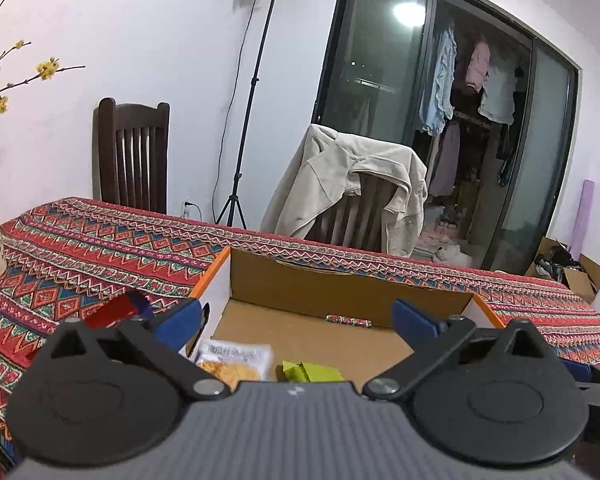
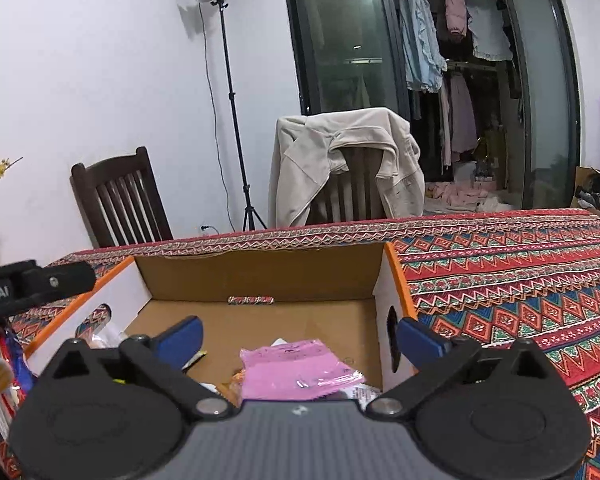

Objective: Organize snacks
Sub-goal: 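Move both open tools back toward the snack pile, then grasp an orange cookie packet with the right tool, then grasp a pink packet with the left tool while the right tool holds the cookie packet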

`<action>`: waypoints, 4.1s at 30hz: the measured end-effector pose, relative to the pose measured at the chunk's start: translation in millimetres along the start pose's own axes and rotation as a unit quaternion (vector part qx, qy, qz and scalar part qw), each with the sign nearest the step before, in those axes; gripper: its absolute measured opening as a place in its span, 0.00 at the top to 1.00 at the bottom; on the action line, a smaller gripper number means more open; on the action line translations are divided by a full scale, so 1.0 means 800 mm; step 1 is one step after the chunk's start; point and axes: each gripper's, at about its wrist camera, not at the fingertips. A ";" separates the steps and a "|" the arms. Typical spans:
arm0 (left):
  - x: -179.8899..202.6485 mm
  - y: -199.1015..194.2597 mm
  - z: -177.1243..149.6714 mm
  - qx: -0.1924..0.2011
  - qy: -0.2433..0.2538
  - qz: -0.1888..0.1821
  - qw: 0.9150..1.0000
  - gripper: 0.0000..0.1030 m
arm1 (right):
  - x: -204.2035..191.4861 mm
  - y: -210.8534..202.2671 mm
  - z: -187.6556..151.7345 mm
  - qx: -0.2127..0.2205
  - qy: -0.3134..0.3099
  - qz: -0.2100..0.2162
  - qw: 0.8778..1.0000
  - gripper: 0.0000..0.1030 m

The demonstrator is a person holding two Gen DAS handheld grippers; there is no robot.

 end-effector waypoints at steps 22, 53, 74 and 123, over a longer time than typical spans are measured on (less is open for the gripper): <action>-0.009 -0.123 -0.001 0.017 -0.002 -0.035 0.999 0.00 | -0.004 -0.104 -0.023 0.013 -0.041 -0.002 0.999 0.00; -0.083 -0.144 -0.112 -0.070 0.011 -0.011 0.997 0.00 | 0.024 -0.145 -0.131 -0.132 -0.098 0.003 0.986 0.00; -0.089 -0.142 -0.112 -0.075 -0.003 -0.016 0.997 0.00 | 0.011 -0.129 -0.135 -0.144 -0.095 0.062 0.983 0.15; -0.002 -0.131 -0.153 -0.166 0.095 0.008 0.982 0.37 | 0.011 -0.154 -0.132 -0.081 -0.092 0.035 0.992 0.26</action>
Point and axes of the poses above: each gripper's, at about its wrist camera, not at the fingertips, and y roughly the way its jaws point, x to its right, z to its top, and after that the axes turned 4 degrees about z, right-handed
